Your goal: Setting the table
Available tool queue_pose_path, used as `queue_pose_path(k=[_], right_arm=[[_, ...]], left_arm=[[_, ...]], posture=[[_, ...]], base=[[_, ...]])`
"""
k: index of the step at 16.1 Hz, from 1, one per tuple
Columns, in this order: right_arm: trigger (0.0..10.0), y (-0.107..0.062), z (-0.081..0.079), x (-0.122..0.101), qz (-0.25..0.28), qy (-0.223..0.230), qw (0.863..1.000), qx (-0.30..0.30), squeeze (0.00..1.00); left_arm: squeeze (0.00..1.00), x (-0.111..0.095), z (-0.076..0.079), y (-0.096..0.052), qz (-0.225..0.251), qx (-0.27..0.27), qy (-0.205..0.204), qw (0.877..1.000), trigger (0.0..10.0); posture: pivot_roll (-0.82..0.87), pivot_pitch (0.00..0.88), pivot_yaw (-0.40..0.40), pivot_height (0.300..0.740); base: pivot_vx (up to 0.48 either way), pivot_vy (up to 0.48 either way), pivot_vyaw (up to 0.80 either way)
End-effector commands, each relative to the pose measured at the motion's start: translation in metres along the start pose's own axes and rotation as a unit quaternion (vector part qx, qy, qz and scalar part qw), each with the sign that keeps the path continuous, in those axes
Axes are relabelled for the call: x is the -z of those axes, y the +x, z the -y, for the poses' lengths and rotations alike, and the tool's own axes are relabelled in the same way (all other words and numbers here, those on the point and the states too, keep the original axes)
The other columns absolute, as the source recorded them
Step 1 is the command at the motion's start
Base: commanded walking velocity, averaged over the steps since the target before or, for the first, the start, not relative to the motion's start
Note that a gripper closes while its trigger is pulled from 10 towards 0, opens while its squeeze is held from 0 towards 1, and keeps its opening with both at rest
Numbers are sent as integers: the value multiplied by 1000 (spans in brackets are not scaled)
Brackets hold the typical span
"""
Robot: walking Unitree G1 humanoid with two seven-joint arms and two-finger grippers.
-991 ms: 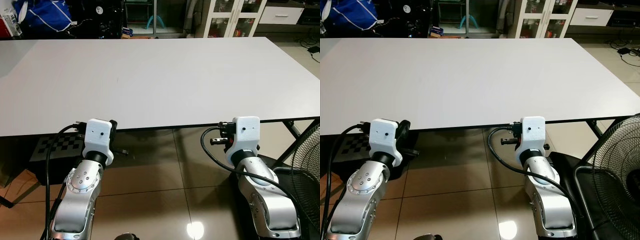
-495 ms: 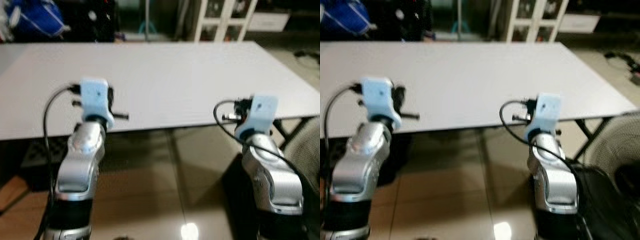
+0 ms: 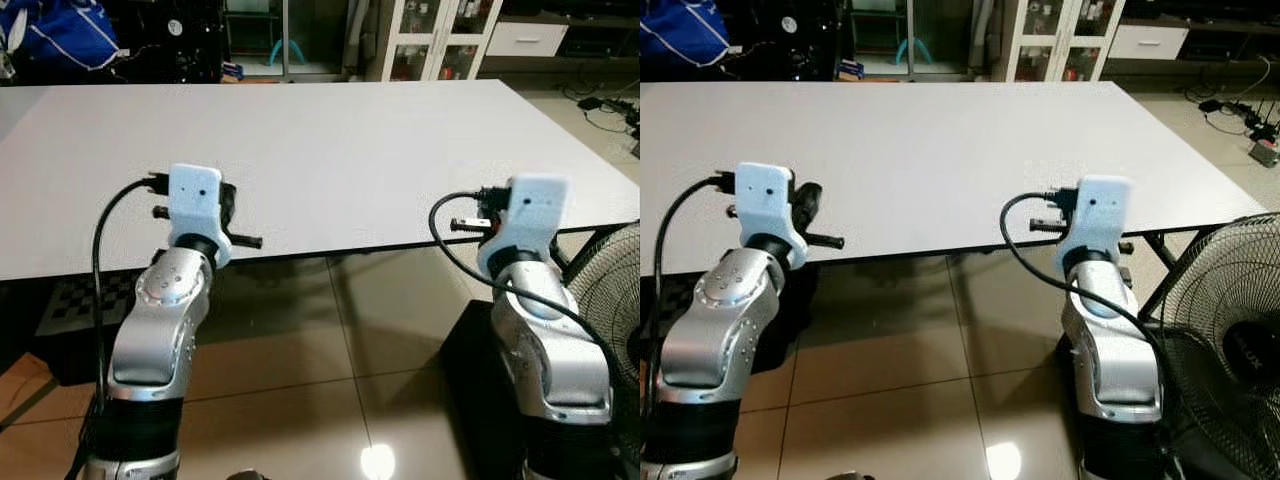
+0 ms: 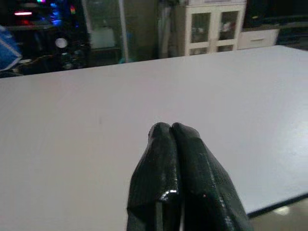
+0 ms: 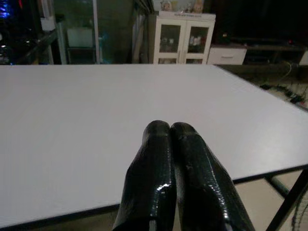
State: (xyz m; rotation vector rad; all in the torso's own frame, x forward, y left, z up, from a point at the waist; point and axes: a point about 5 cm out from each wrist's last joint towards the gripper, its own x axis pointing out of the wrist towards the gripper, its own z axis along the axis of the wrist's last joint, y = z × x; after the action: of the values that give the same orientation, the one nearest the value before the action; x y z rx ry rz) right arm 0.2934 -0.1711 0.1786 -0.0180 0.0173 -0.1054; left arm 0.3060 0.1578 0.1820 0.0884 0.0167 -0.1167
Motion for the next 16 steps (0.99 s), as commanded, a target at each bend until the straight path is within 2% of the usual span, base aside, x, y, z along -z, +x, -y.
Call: queue_pose_path(k=[1, 2, 5, 6, 7, 8, 9, 10, 11, 14, 15, 16], right_arm=[[10000, -6, 7, 4, -13, 33, 999, 6, 1000], [10000, -5, 6, 2, -8, 44, 999, -4, 1000], [10000, 1, -4, -7, 22, 43, 998, -33, 1000], [10000, -2, -4, 0, 14, 35, 999, -30, 1000], [10000, -3, -3, 4, 3, 29, 999, -18, 1000], [10000, -3, -3, 6, 6, 37, 999, -15, 902], [10000, 1, -5, 1, 33, -4, 999, -6, 0], [10000, 3, -6, 0, 36, -34, 999, 3, 0], [10000, 1, -13, 5, 12, 2, 997, -70, 0], [10000, -8, -12, 16, -3, 50, 996, -73, 0], [10000, -1, -18, 15, -5, 54, 995, -82, 0], [10000, 2, -23, 17, -4, 37, 994, -98, 0]], left_arm=[[1000, -4, 7, -5, 21, 27, 3, 999, 10000], [1000, -5, 9, -6, 28, 32, -5, 999, 10000], [1000, -10, 7, -2, 53, 35, 1, 998, 10000], [1000, -6, 9, -6, 49, 37, 13, 998, 10000], [1000, -5, 10, -7, 58, 15, 50, 997, 10000], [1000, -6, 8, -7, 84, -36, 73, 993, 10000], [855, -4, 9, -3, 79, -51, 61, 994, 10000], [0, -5, 12, -1, 80, -26, 30, 996, 10000], [0, -5, 21, -5, 94, 47, 16, 994, 10000], [0, 6, 26, -13, 68, 52, 21, 996, 10000], [0, 1, 21, -6, 73, 38, 26, 996, 10000], [0, 2, 17, -3, 65, 33, 33, 997, 10000]], posture=[[14, 0, -3, 740], [14, 0, -1, 740], [9, 11, -4, 740], [16, 1, -14, 740], [18, 0, -16, 740], [14, 0, -11, 740], [6, 0, -9, 740], [-5, 0, -8, 740], [-1, 0, -12, 740], [19, 0, -21, 740], [18, 0, -21, 740], [17, 0, -23, 740]], base=[[0, 0, 0], [0, 0, 0], [0, 0, 0], [0, 0, 0], [0, 0, 0], [0, 0, 0], [0, 0, 0], [0, 0, 0], [0, 0, 0], [0, 0, 0], [0, 0, 0], [0, 0, 0]])
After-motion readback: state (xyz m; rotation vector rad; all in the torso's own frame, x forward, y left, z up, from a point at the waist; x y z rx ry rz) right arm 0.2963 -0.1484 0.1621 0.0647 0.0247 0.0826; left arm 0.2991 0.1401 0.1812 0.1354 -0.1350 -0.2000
